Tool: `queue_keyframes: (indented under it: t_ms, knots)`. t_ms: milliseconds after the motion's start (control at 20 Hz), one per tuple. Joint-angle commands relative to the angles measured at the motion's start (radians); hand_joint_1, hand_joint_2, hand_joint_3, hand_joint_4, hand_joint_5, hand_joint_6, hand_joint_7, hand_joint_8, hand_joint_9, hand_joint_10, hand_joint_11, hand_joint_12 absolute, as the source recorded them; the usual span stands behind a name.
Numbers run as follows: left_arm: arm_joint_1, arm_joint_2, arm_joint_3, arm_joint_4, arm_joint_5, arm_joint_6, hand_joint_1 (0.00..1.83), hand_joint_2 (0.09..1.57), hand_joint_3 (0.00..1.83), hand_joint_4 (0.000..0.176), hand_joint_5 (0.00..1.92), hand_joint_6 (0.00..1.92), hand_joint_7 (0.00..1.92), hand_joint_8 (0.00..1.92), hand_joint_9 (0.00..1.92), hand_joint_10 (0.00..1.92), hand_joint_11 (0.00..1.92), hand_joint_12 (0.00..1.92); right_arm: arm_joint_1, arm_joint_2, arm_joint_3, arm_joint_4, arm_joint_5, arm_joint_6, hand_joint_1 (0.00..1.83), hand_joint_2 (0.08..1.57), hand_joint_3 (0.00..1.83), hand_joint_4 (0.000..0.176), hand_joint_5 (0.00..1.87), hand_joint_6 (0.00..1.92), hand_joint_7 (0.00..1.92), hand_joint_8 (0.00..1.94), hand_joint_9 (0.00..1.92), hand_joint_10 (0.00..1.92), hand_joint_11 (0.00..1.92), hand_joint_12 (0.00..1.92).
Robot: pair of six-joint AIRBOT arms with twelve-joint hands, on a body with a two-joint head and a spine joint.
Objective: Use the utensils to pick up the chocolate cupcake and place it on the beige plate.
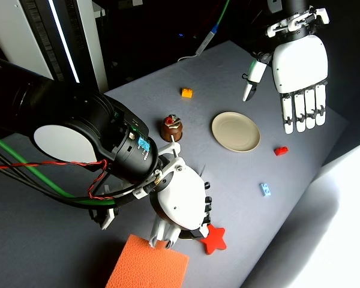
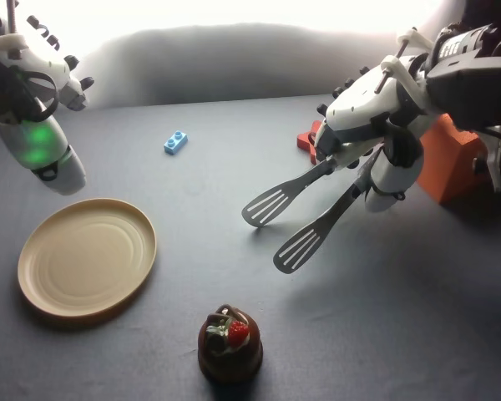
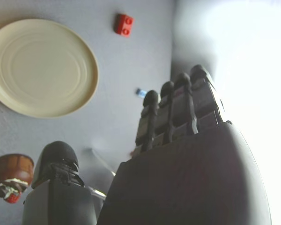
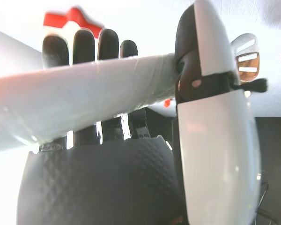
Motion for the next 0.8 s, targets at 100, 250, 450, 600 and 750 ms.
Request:
queue_keyframes:
  t_ms: [100,250,450,600,750]
  knots:
    - [-0.010,0.007,0.000,0.055,-0.035,0.007,0.20,1.06,0.00,0.000,0.08,0.00,0.08,0.01,0.06,0.01,0.02,0.01,0.015,0.014,-0.012,-0.009,0.085,-0.002,0.98,1.12,0.00,0.000,0.47,0.52,0.46,0.82,0.41,1.16,0.38,1.63]
    - [-0.010,0.007,0.000,0.055,-0.035,0.007,0.20,1.06,0.00,0.000,0.07,0.00,0.06,0.00,0.04,0.00,0.00,0.01,0.020,0.022,-0.022,-0.009,0.087,-0.004,0.99,1.14,0.00,0.000,0.43,0.56,0.45,0.83,0.41,1.15,0.37,1.61]
    - [-0.010,0.007,0.000,0.056,-0.035,0.007,0.21,1.05,0.00,0.000,0.07,0.00,0.06,0.00,0.05,0.00,0.00,0.01,0.023,0.028,-0.027,-0.009,0.089,-0.006,0.99,1.13,0.00,0.000,0.45,0.57,0.45,0.86,0.40,1.20,0.38,1.62]
    - [-0.010,0.007,0.001,0.056,-0.035,0.007,0.19,1.06,0.00,0.000,0.07,0.00,0.04,0.00,0.05,0.00,0.00,0.01,0.026,0.028,-0.027,-0.009,0.090,-0.006,0.99,1.13,0.00,0.000,0.42,0.66,0.42,1.01,0.42,1.29,0.44,1.64]
    - [-0.010,0.006,0.001,0.056,-0.036,0.007,0.20,1.05,0.00,0.000,0.09,0.01,0.06,0.01,0.05,0.00,0.01,0.00,0.025,0.029,-0.027,-0.009,0.090,-0.006,1.00,1.13,0.00,0.000,0.46,0.67,0.43,1.03,0.44,1.30,0.46,1.65]
